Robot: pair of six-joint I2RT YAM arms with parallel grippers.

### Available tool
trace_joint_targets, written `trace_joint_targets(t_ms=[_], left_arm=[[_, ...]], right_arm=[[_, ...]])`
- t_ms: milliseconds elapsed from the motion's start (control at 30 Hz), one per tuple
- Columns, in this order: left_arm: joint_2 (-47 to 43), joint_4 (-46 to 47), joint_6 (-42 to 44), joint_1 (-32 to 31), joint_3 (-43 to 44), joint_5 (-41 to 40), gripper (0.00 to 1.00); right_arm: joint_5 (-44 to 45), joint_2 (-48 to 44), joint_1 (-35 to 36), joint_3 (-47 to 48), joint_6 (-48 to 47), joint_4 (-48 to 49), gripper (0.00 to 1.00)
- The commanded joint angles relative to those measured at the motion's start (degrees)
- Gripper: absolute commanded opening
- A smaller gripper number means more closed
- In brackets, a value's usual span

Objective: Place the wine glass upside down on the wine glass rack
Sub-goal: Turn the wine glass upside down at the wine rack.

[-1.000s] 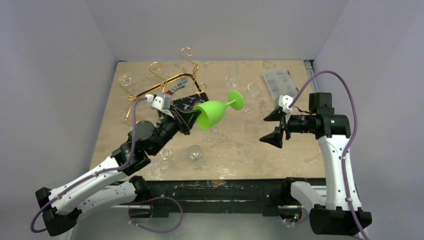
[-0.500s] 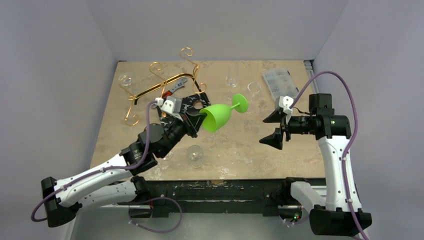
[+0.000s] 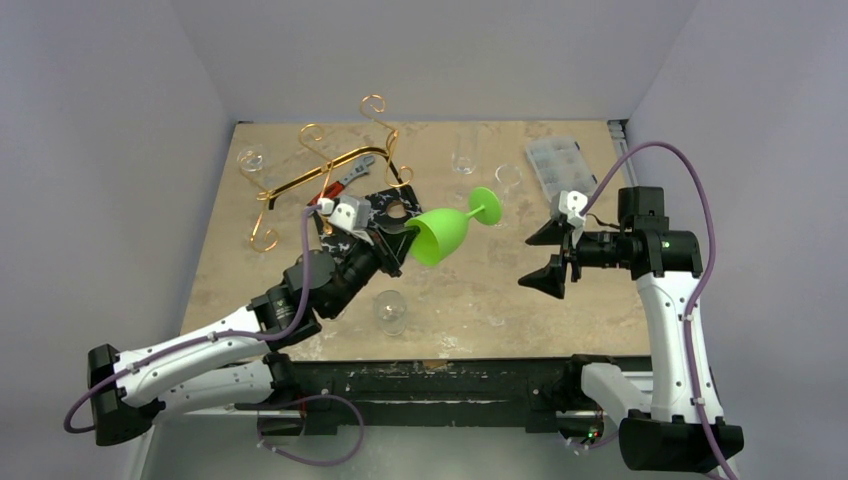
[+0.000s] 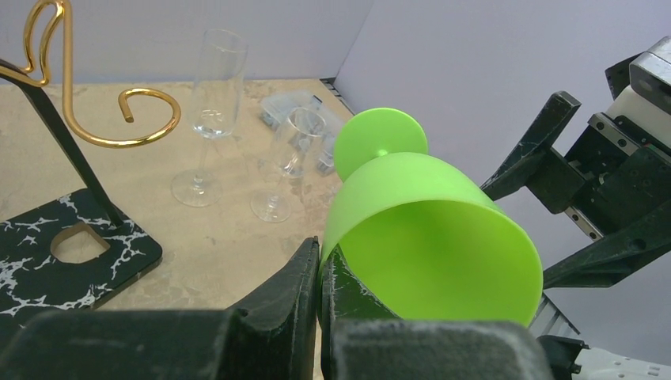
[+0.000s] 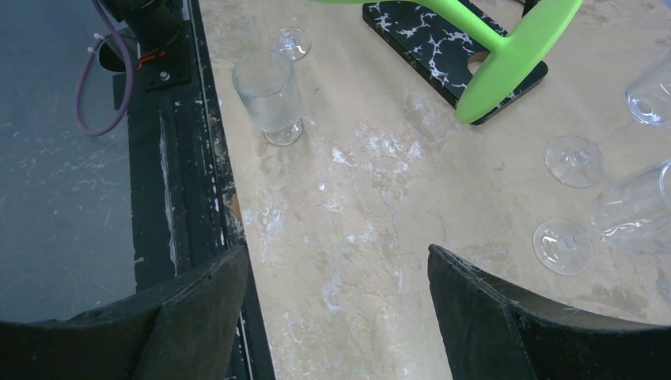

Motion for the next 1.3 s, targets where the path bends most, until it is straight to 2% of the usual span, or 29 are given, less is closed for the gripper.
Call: trace_joint_targets(t_ms=[0, 500, 1267], left_arm=[[0.4, 4.8, 1.1, -0.8, -0.4, -1.2, 0.0], [2.3, 7.1, 0.8, -2.0, -0.4, -2.8, 0.0], [4.9, 9.8, 0.8, -3.1, -0.4, -3.3, 0.0]], right_arm=[[-1.4, -0.7, -0.2, 0.7, 1.6, 1.4, 0.81], [-1.9, 2.5, -0.2, 4.2, 1.6, 0.0, 0.81], [-1.9, 3.2, -0.2, 1.7, 6.4, 5.4, 0.81]])
